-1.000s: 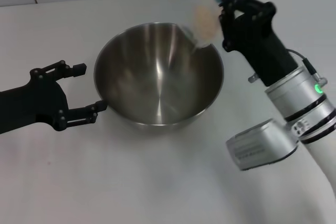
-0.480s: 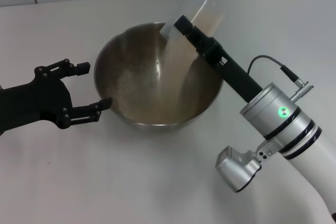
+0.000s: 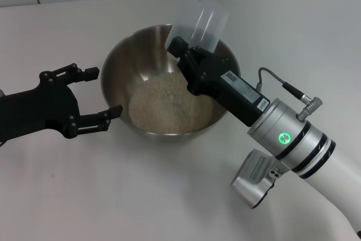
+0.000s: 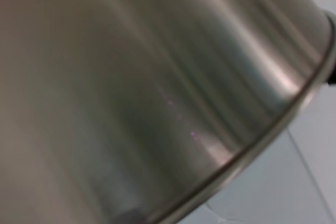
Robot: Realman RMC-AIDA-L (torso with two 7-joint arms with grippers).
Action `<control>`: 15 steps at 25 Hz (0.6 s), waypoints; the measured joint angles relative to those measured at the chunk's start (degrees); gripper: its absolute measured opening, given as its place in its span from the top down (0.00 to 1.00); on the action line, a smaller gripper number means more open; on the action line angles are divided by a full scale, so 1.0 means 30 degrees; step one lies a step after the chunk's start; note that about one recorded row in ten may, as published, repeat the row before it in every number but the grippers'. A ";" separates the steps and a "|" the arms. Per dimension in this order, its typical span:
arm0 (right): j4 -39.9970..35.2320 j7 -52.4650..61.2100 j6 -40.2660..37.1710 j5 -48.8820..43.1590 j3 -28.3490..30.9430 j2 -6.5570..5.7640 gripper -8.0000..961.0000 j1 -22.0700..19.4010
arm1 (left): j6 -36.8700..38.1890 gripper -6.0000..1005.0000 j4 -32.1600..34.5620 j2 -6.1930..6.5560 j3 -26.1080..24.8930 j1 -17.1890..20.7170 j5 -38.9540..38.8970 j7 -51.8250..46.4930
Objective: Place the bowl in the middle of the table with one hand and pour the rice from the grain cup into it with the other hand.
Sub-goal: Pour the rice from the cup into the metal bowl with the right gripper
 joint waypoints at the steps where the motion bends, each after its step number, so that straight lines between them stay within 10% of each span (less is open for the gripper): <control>1: -0.0273 -0.0362 0.0017 -0.0451 0.0057 -0.0001 0.98 -0.0014 | 0.0000 0.14 0.0000 0.0006 0.0000 -0.0019 0.0034 -0.0008; 8: -0.0052 0.0411 0.0115 -0.0744 0.1106 -0.0003 0.98 -0.0300 | -0.0002 0.14 0.0248 -0.0023 -0.0001 -0.0085 0.0809 -0.0544; 15: 0.4515 1.1058 -0.0737 -0.0715 0.5272 -0.0010 0.98 -0.2256 | -0.0028 0.14 0.0492 -0.0053 -0.0028 -0.0097 0.0838 -0.0550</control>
